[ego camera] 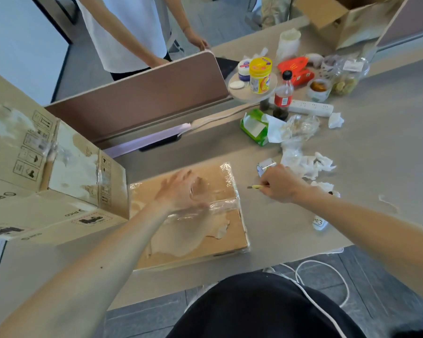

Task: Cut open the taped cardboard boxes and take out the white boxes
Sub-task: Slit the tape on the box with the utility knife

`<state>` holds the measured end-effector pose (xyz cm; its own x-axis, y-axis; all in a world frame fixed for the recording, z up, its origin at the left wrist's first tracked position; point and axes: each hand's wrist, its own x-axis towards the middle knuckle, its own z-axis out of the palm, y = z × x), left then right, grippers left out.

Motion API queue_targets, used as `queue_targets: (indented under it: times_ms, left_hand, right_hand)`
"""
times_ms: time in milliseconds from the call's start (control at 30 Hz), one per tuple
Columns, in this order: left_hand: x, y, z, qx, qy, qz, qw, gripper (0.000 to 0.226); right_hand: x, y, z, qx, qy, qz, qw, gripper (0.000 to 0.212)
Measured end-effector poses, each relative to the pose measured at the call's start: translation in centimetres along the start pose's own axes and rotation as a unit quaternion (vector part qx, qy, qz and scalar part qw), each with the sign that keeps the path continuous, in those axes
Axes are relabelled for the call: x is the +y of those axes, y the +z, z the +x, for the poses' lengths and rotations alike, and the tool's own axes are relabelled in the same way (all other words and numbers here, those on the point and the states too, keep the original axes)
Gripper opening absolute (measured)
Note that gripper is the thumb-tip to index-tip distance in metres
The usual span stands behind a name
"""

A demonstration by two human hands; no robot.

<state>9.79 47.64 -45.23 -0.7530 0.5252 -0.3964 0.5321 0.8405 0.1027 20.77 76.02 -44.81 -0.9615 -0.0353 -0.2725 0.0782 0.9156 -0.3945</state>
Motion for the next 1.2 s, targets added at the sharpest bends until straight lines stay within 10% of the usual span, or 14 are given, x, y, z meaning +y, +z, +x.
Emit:
queue_targets:
  times_ms: [400,1200]
  left_hand:
    - [4.9,-2.1,2.6,-0.118,0.023,0.063,0.991,0.13]
    - [5.6,-0.8,2.4,-0.032,0.063,0.07,0.995,0.111]
  right_hand:
    - [-0.8,5.3,-0.9,0.023,0.141,0.376,0.916,0.026]
    - [-2.5,6.0,0.3,0.039,0.143,0.46,0.876,0.025]
